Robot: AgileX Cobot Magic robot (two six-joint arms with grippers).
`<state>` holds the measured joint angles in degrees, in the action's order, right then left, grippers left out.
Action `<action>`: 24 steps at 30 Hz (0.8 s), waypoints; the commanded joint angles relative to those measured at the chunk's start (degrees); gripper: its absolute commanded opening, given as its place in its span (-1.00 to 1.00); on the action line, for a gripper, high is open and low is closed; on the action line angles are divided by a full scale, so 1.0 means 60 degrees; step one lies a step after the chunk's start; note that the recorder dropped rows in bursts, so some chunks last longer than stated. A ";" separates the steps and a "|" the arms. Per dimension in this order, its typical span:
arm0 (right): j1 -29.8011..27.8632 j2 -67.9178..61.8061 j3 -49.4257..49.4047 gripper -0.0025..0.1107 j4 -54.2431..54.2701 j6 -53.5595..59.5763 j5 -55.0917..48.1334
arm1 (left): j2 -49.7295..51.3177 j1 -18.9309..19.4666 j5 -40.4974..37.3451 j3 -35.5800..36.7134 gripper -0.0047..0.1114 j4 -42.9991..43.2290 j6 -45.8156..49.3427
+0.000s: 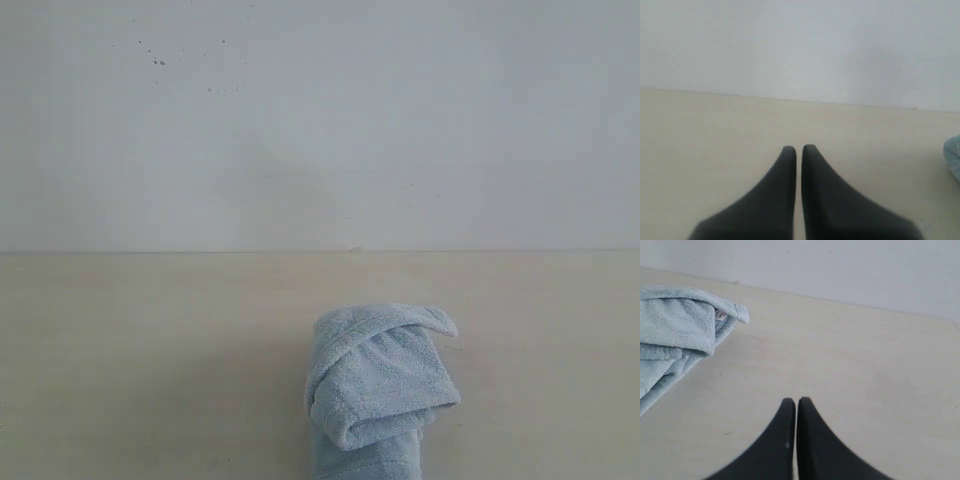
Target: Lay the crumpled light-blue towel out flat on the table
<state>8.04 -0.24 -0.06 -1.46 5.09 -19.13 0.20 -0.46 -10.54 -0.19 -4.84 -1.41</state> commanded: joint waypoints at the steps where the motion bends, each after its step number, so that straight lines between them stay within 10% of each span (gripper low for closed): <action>1: -0.0055 0.0041 0.0009 -0.93 -0.0071 -0.0013 0.0035 | -0.0034 -0.0024 0.0073 0.0031 -0.85 -0.0046 -0.0115; 16: -0.0055 0.0041 0.0009 -0.93 -0.0071 -0.0013 0.0035 | -0.0034 -0.0024 0.0317 0.0031 -0.85 -0.3630 -0.2937; 24: -0.0055 0.0041 0.0009 -0.93 -0.0071 -0.0013 0.0035 | -0.0034 -0.0024 0.4600 0.0031 -0.85 -0.3075 -0.2508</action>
<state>8.04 -0.24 -0.06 -1.46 5.09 -19.13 0.20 -0.46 3.88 -0.19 -23.60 -15.98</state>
